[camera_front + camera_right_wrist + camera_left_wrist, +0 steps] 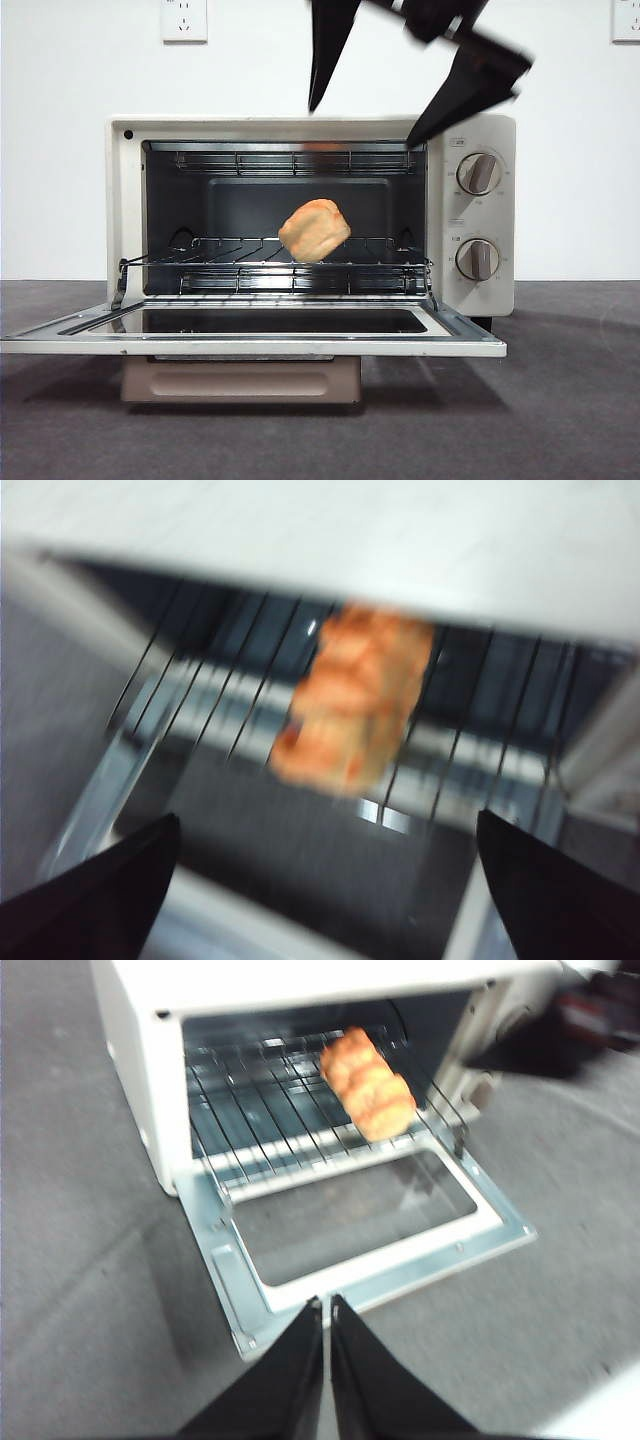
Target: The left arm flap open the oven, the right arm pick bread and place it into oven, the left arm flap close the oven
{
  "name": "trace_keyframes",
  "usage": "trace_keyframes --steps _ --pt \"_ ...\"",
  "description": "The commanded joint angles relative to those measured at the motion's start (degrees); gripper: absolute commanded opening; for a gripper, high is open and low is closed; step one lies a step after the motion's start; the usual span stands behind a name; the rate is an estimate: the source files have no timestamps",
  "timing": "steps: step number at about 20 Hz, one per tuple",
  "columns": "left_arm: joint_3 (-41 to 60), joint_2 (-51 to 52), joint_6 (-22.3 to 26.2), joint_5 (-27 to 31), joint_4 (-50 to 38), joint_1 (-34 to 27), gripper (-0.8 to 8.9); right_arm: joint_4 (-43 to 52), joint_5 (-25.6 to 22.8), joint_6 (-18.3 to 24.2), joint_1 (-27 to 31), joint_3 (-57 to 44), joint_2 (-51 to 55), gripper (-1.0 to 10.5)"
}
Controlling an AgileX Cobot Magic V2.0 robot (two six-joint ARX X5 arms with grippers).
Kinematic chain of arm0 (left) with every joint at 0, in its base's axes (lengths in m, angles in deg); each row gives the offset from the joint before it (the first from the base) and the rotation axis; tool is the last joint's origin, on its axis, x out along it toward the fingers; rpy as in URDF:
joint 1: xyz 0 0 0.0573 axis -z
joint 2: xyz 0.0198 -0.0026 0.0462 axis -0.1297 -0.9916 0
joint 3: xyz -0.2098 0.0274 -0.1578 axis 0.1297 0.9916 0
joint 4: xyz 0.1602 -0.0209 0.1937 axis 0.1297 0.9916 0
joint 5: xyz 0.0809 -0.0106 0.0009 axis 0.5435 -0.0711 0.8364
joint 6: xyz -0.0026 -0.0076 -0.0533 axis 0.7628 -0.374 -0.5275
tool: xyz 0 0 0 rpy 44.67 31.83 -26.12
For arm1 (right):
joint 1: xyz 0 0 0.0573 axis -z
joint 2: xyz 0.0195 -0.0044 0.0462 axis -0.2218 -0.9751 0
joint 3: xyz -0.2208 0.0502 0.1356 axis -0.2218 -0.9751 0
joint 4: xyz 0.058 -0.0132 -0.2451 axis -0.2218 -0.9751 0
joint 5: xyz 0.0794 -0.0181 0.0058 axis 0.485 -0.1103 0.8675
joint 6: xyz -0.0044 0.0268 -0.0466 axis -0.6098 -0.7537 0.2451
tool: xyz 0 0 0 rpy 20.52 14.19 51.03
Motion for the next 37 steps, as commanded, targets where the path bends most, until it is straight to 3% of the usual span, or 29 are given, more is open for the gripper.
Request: trace_keyframes --steps 1,3,7,10,12,16,21,29,33,37 --pt "-1.2 -0.6 -0.3 2.4 -0.9 0.5 0.19 -7.3 -0.2 6.4 -2.5 0.9 5.6 4.7" --pt "-1.1 -2.4 -0.1 4.9 -0.7 0.5 0.16 -15.5 -0.3 8.9 -3.5 0.9 11.3 4.7" --pt "-0.7 -9.8 0.9 5.7 -0.7 0.3 0.15 -26.7 -0.3 9.4 -3.5 0.9 21.0 4.7" --pt "0.0 -16.8 1.2 1.4 -1.9 -0.1 0.14 -30.2 -0.3 9.6 -3.5 0.9 27.8 4.7" --pt "2.1 -20.6 1.2 -4.7 -5.0 -1.9 0.14 -30.9 -0.3 9.6 -3.5 0.9 31.3 4.7" --pt "9.6 -23.8 -0.6 -16.3 -13.3 -10.3 0.14 -34.0 -0.3 9.6 -3.5 0.9 37.7 4.7" --pt "19.1 -23.8 -5.6 -34.8 -28.0 -26.0 0.14 -38.2 -3.3 9.1 -3.5 0.9 43.7 4.7" --pt "23.1 -26.3 -5.1 -41.7 -33.4 -46.8 0.14 -38.1 -3.3 8.1 -3.5 0.9 46.0 4.7" --pt "23.1 -36.2 -4.7 -47.1 -33.4 -49.5 0.14 -36.1 -3.3 8.8 -3.5 0.9 46.0 4.7" --pt "23.1 -42.6 -2.5 -47.6 -33.0 -49.4 0.14 -33.9 -3.3 8.7 -3.5 0.9 46.0 4.7"
